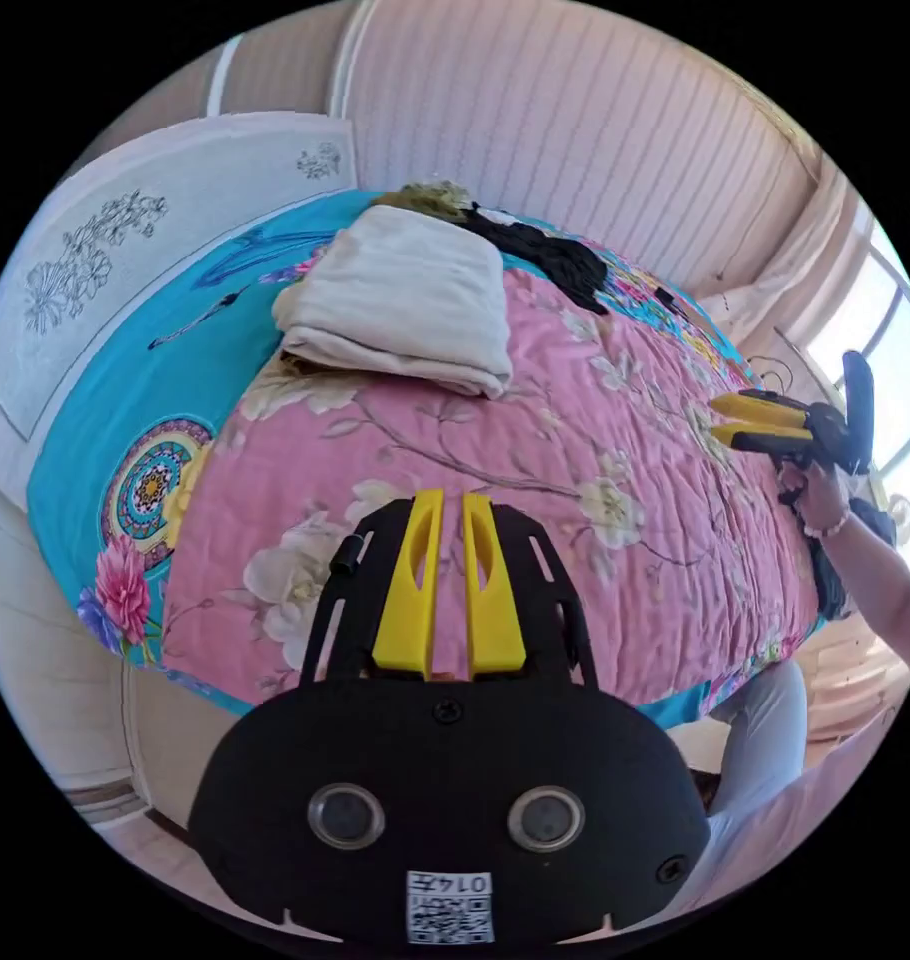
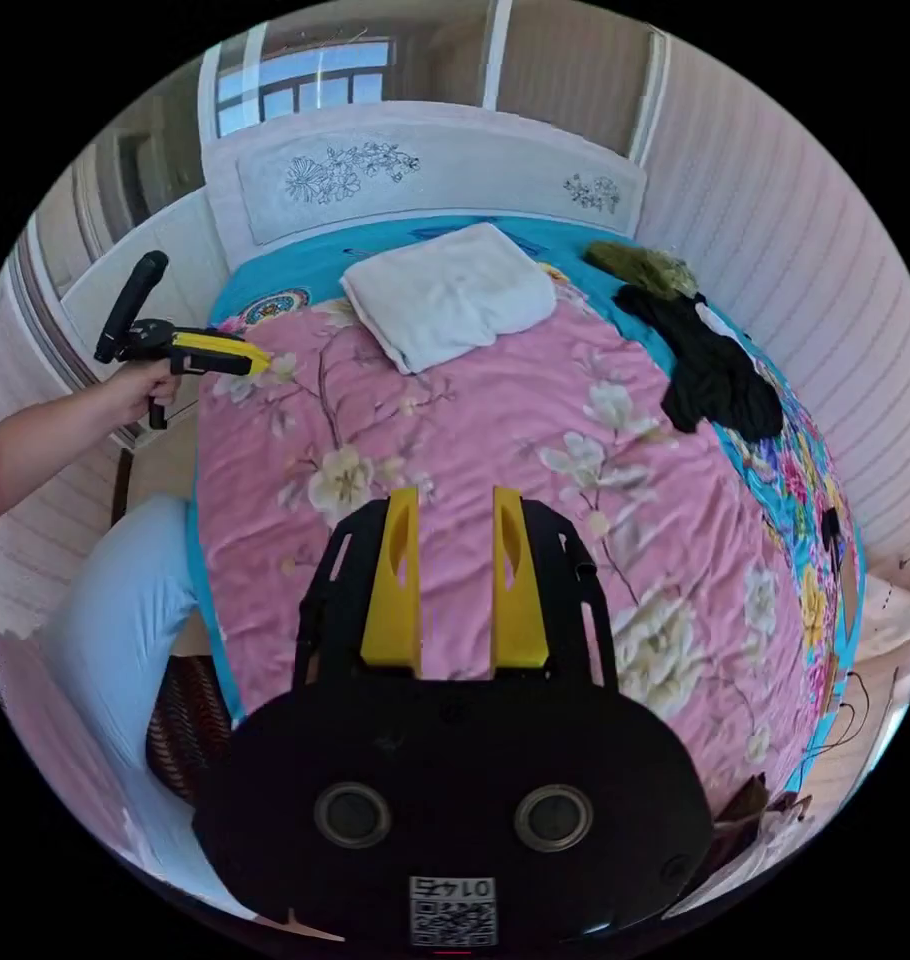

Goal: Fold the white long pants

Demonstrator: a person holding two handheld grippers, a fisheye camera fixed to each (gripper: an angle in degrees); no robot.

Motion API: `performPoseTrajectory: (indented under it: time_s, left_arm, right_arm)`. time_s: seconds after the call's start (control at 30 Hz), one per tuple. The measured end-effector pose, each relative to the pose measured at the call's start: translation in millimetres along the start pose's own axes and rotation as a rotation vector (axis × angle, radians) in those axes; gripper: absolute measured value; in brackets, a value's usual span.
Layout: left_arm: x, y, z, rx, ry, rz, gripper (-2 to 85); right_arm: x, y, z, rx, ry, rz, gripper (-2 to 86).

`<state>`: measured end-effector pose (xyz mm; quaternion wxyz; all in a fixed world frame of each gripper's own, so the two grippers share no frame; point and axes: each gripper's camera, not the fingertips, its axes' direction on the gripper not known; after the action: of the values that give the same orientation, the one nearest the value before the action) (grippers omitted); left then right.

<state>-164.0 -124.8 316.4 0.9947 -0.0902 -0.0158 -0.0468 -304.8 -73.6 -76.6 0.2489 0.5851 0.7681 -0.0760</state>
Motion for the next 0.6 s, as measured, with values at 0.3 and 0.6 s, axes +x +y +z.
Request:
performPoseTrajectory:
  time_s: [0.3,0.6]
  left_arm:
    - [-117,-67,-2,0.185,-0.025,-0.219,9.1]
    - [-162,-109,25,0.125,0.111,-0.302,5.8]
  right_arm:
    - [-59,-183,118,-0.079,-0.004,-0.094,16.1]
    - [-64,-218,177,-0.101,0.173,-0.059,9.7]
